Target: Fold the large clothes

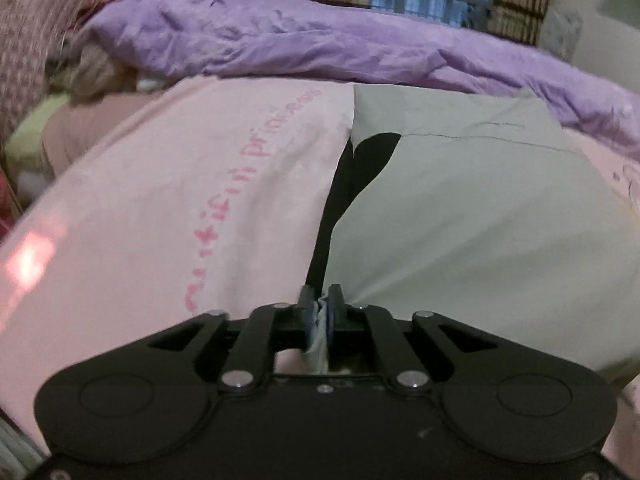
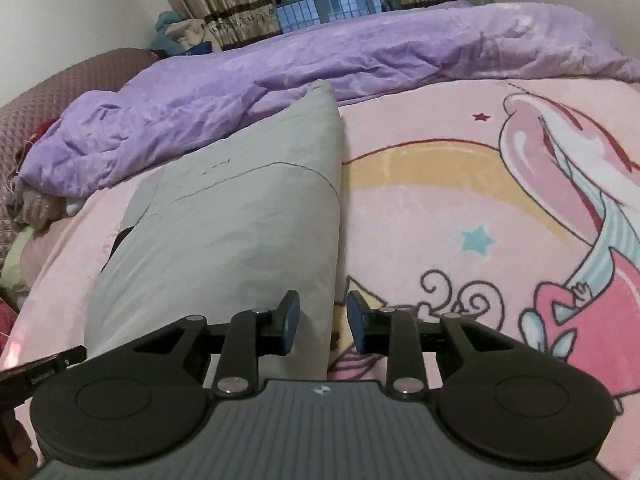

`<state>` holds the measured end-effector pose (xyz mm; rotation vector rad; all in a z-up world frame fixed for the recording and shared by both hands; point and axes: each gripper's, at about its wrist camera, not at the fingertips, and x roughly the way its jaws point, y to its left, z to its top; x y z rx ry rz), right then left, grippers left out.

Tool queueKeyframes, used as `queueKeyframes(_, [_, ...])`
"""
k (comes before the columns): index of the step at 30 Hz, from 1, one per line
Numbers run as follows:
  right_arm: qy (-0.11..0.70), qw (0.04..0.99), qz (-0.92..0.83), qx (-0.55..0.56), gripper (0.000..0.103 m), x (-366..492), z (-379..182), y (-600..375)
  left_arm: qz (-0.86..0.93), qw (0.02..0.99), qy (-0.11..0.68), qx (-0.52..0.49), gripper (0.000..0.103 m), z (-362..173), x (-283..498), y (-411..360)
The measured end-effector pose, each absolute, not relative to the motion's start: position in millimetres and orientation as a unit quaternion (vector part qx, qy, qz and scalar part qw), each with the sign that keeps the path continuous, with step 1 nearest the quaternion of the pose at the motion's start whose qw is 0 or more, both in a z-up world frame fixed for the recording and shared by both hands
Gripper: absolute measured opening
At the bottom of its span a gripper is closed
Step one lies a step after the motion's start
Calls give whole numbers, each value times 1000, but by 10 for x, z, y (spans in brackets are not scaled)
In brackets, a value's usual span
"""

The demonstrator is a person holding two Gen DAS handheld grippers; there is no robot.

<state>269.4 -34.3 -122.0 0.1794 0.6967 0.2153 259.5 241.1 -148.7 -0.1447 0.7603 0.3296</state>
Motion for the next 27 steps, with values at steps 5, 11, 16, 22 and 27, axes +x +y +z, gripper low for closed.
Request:
queueKeyframes(5, [301, 941, 113, 104, 31, 2560, -1006, -396, 165, 934, 309, -76, 65, -1080, 2436, 2497])
queueKeyframes(11, [269, 941, 175, 111, 31, 2438, -862, -148, 143, 950, 273, -37, 82, -1048, 2680, 2400])
queueKeyframes(16, [294, 940, 165, 46, 25, 2444, -1431, 77, 174, 917, 358, 32, 94, -1811, 2969, 2322])
queueKeyframes(22, [319, 930, 164, 80, 22, 2413, -1201, -17, 190, 918, 346, 26, 88, -1494, 2837, 2359])
queueKeyframes(27, [344, 925, 153, 49, 22, 2259, -1047, 79, 139, 940, 313, 1, 89, -1207, 2569, 2219])
